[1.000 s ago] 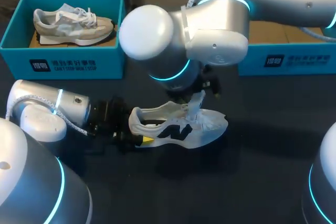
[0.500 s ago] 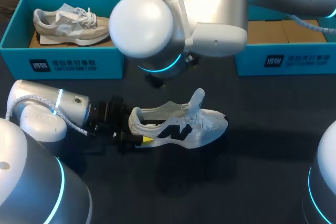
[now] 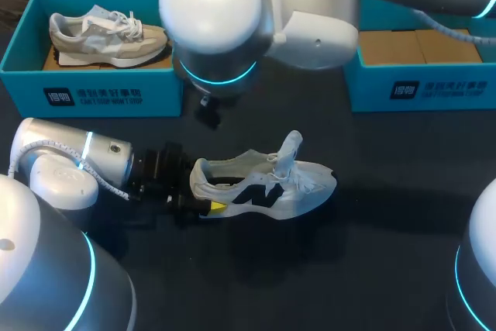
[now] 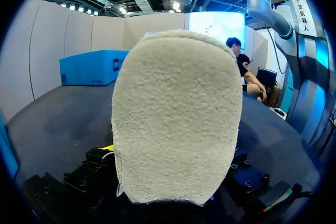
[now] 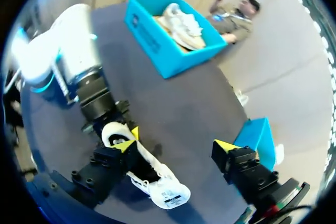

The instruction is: Take the shoe out of the shoebox, open the shoe tongue, remove and reinsert the insole, then place the shoe into the shoebox

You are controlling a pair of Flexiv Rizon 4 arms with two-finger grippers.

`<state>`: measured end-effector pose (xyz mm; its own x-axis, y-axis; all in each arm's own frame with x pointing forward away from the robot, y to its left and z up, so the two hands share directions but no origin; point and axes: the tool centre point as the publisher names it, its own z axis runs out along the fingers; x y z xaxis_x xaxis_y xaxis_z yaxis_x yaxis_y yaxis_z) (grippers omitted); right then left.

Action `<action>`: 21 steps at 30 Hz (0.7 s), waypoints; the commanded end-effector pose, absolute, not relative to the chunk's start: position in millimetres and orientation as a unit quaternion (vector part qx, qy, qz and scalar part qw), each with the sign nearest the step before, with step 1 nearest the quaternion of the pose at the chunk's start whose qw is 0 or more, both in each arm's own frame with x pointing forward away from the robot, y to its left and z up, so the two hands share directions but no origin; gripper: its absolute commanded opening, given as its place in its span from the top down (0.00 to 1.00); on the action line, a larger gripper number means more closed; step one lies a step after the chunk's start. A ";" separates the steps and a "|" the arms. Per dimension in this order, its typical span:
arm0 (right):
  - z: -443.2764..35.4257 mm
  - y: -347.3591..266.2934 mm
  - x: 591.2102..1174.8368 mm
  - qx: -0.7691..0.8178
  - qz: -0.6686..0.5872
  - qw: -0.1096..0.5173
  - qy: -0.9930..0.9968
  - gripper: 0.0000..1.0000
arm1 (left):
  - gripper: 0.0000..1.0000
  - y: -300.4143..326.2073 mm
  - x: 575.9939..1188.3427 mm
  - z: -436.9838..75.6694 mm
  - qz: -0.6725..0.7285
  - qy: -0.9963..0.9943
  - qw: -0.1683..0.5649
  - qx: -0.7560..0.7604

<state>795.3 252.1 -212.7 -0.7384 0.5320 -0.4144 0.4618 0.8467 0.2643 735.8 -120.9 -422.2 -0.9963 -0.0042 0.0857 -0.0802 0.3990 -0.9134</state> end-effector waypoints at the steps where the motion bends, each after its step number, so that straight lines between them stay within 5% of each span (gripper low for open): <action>1: -218.4 238.7 796.3 0.002 0.080 0.148 0.986 0.73 | 1.00 -124.0 738.1 -425.9 0.547 -0.836 0.036 0.025; 3: -221.2 234.3 793.5 -0.017 0.078 0.140 0.987 1.00 | 1.00 -124.0 738.1 -425.9 0.547 -0.836 0.036 0.025; 21: -240.2 214.0 779.3 -0.077 0.042 0.112 0.990 1.00 | 1.00 -124.0 738.1 -425.9 0.547 -0.836 0.036 0.025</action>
<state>773.8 215.9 -240.0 -0.9544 -0.1169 -0.2747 -0.1375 0.9889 0.0570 735.8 -120.8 -422.3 -0.9963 -0.0043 0.0856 -0.0802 0.3991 -0.9134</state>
